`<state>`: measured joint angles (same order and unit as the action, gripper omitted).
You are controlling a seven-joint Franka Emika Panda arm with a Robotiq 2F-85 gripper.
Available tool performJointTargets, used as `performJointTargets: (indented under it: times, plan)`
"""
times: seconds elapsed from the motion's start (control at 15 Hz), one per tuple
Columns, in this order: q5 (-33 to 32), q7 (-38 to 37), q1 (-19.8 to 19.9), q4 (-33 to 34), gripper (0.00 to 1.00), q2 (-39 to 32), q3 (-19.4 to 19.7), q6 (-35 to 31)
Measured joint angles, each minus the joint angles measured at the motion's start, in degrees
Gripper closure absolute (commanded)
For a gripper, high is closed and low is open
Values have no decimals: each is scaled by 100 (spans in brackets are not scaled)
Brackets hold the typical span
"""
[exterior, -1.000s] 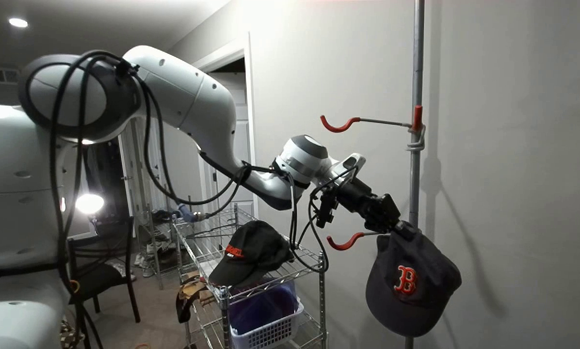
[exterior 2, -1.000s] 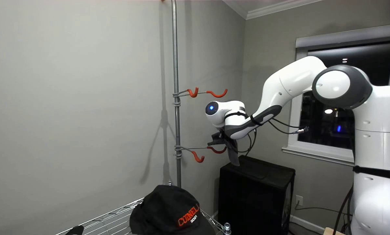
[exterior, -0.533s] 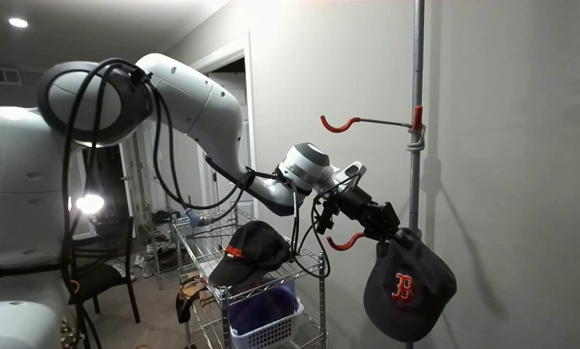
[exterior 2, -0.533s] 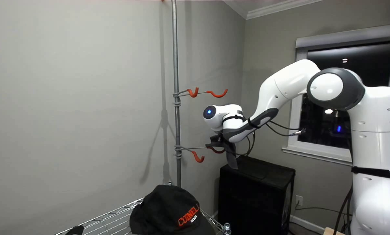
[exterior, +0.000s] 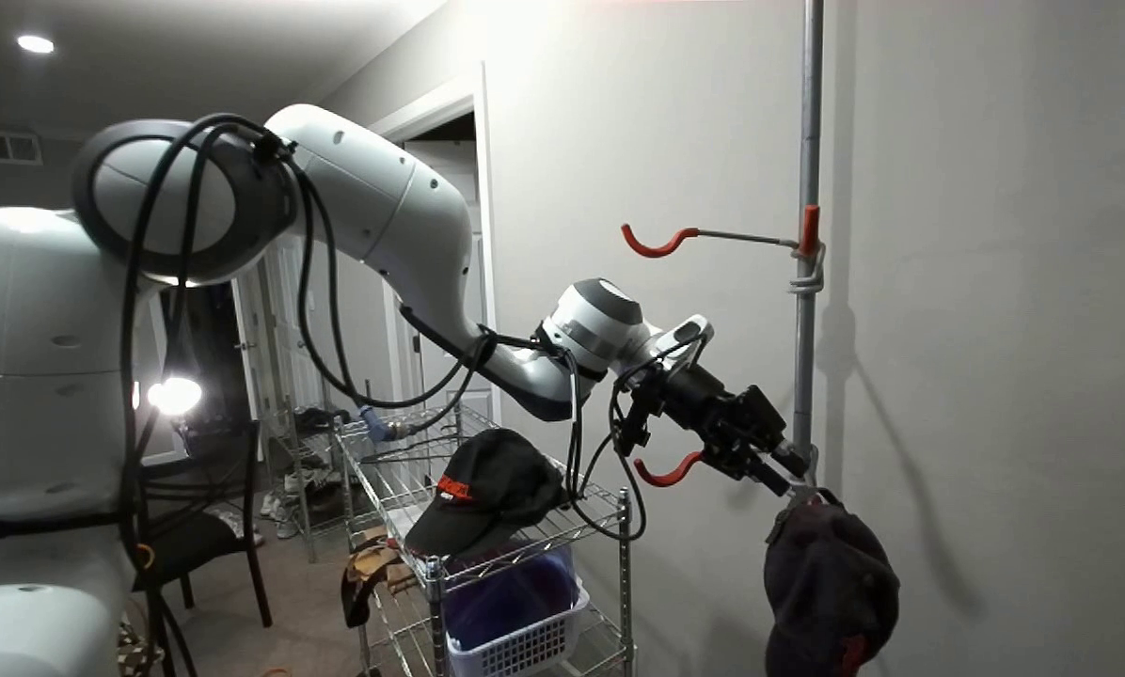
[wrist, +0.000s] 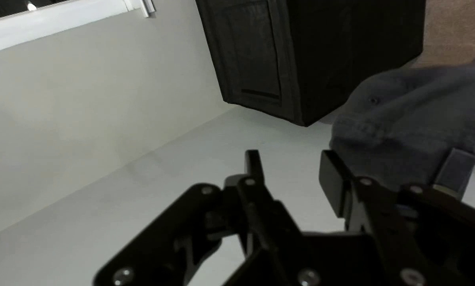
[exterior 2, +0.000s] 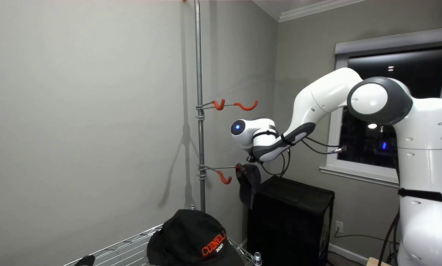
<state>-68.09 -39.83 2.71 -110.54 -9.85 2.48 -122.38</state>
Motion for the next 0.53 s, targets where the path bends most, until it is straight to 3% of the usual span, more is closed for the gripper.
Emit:
performJointTargets:
  times: [0.27, 0.53]
  plan:
    - [0, 51, -2, 0, 2, 3, -2, 0]
    - [163, 224, -16, -40, 0, 91, -53, -60]
